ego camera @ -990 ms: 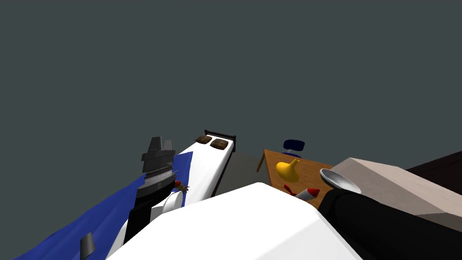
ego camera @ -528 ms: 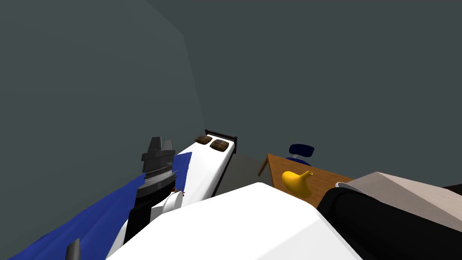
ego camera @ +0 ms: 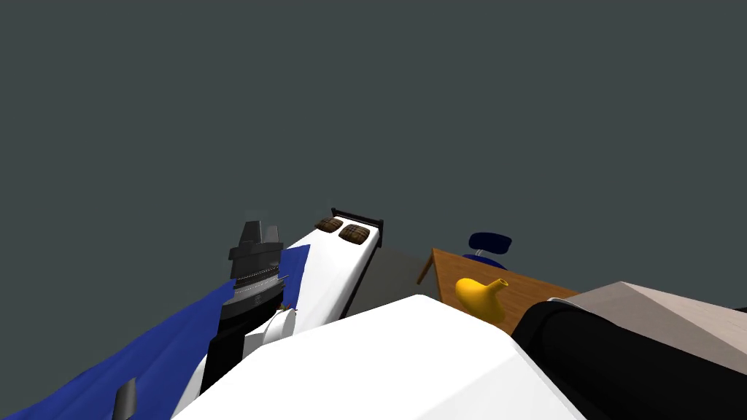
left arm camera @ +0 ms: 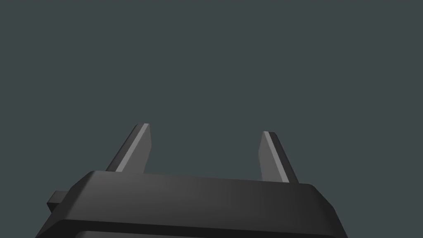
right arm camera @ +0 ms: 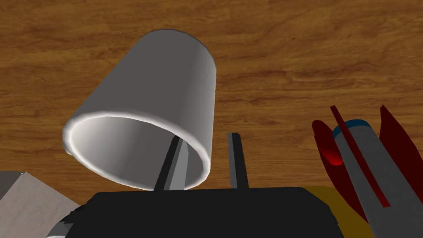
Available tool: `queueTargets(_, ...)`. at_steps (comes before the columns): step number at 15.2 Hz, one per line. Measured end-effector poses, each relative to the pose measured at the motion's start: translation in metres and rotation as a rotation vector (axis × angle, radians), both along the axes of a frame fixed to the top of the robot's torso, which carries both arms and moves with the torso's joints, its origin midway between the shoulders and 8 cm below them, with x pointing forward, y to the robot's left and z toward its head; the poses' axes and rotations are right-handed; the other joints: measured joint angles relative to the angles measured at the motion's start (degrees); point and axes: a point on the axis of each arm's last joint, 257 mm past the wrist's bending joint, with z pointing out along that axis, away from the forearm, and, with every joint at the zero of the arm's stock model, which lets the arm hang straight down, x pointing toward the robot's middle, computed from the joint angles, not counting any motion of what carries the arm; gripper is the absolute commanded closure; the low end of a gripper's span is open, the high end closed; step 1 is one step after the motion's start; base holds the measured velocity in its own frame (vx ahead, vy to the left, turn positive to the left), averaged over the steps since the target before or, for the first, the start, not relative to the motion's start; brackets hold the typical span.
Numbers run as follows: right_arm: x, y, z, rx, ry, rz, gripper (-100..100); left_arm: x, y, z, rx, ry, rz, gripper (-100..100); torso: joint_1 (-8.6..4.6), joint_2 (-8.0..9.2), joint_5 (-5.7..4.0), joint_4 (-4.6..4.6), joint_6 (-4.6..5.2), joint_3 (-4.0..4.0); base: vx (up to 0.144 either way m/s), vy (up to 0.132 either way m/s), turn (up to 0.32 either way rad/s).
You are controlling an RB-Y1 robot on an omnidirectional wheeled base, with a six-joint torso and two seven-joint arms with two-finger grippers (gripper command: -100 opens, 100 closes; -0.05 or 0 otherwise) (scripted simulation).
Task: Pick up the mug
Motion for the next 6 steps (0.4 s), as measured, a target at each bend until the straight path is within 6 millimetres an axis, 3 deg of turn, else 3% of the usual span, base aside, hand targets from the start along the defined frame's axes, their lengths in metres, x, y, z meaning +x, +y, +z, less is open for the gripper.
queueTargets(3,0.000,0.004,-0.001,0.010,-0.004,-0.005,100,0.000,0.000,0.000,0.000,0.000,0.000,0,-0.09,0.15,-0.10,0.15,-0.06,0.15,0.004,0.009,-0.015)
queueTargets(6,-0.001,-0.006,0.012,0.003,0.003,0.004,100,0.000,0.000,0.000,0.000,0.000,0.000,0,0.02,0.17,-0.06,0.14,-0.07,0.16,0.016,0.040,-0.046)
